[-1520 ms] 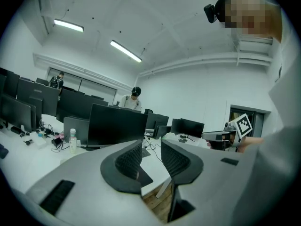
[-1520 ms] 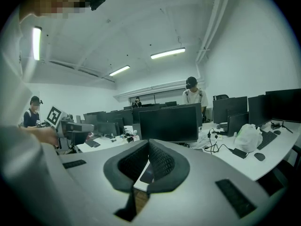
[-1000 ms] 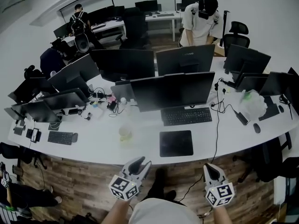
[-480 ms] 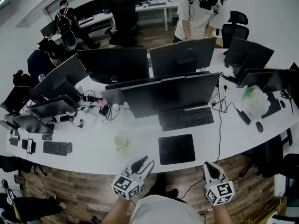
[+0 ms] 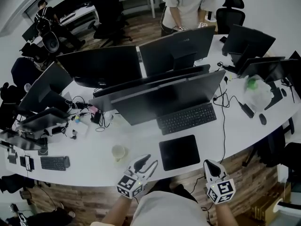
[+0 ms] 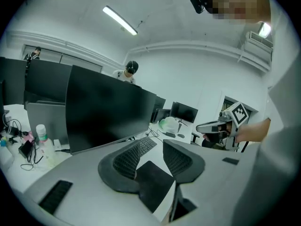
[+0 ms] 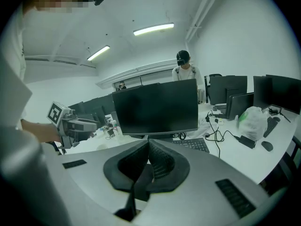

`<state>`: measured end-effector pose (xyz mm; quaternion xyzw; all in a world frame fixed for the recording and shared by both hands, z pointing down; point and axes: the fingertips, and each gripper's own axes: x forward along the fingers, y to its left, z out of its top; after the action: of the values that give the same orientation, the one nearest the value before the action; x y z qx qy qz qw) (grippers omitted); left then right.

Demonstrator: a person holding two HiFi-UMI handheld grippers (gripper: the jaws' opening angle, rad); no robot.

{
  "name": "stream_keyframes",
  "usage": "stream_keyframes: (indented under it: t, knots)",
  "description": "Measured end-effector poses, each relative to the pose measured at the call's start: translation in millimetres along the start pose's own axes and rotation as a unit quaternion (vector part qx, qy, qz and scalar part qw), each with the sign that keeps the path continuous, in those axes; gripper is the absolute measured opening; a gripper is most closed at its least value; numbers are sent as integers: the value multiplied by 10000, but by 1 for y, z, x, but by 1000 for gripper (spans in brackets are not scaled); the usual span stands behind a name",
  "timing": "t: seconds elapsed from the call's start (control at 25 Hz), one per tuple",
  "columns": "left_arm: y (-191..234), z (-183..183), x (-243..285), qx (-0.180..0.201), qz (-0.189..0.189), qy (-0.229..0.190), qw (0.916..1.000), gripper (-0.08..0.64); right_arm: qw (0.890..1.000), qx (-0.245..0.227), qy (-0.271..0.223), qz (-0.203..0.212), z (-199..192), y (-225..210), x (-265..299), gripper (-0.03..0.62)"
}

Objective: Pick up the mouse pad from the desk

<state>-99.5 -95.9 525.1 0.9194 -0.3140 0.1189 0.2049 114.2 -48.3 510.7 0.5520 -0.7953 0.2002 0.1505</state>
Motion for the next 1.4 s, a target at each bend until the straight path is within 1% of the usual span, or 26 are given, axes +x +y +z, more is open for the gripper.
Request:
stream_keyframes:
  t: [0.24,0.44,0.6,0.76,0.96,1.2,1.4]
  knots:
    - [20,-10,23,-28,-254,227,9994,183,9998,54,126,-141,0,-2,20,11]
    - [28,-10,39,-123,-280,281,9991,192,9995,90,269,-165,-1,-11,34,11]
    - [26,-20,54,-177,-249,379,9988,196,9992,104,378,-98,-5,-20,44,11]
    - [26,-36,69,-240,-108,496,9984,199,9987,28,502,112,-10,-28,57,11]
    - [29,-62,94,-286,172,656,9973,213,9965,-99,675,483,-24,-43,79,11]
    - [41,-104,118,-380,552,920,9935,239,9916,-172,969,843,-42,-52,100,11]
    - [51,-143,138,-441,741,1204,9890,262,9867,-201,1165,1111,-62,-58,115,11]
